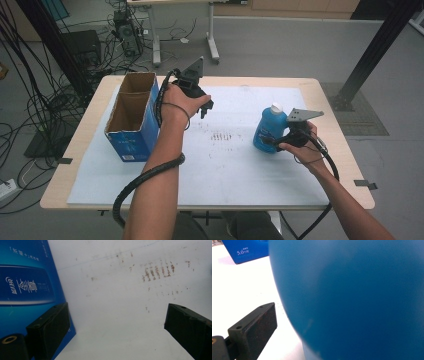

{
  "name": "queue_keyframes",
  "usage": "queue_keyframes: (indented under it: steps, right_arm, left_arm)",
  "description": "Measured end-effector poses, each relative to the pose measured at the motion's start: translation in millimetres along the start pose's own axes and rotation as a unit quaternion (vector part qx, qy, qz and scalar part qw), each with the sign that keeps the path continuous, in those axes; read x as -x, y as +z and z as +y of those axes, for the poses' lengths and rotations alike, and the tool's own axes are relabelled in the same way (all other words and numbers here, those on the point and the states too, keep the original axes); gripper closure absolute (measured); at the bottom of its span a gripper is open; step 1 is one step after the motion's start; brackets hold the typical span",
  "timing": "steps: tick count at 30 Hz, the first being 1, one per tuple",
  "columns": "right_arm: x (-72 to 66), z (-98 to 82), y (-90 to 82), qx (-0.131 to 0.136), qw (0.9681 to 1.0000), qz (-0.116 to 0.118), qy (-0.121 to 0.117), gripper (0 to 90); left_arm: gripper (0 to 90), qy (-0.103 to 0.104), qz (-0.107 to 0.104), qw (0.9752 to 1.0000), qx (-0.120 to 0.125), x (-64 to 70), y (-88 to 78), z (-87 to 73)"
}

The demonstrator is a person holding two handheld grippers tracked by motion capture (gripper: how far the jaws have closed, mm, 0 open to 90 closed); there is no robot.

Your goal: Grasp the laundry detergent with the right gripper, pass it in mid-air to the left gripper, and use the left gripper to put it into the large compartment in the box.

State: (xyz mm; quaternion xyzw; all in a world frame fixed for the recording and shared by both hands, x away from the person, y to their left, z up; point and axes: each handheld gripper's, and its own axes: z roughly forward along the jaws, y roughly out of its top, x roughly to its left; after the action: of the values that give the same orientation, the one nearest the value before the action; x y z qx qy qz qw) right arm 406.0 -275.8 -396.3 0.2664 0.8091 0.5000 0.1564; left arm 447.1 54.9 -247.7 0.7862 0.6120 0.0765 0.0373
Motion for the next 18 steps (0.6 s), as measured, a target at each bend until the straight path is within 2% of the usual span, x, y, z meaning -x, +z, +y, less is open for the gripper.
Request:
queue_keyframes:
  steps: [18]
  right_arm:
    - [-0.5, 0.7, -0.6, 0.004, 1.0, 0.003, -0.003, 1.0]
  left_arm:
    - [6.6, -0.002, 0.001, 1.0, 0.002, 0.3, -1.0, -0.1]
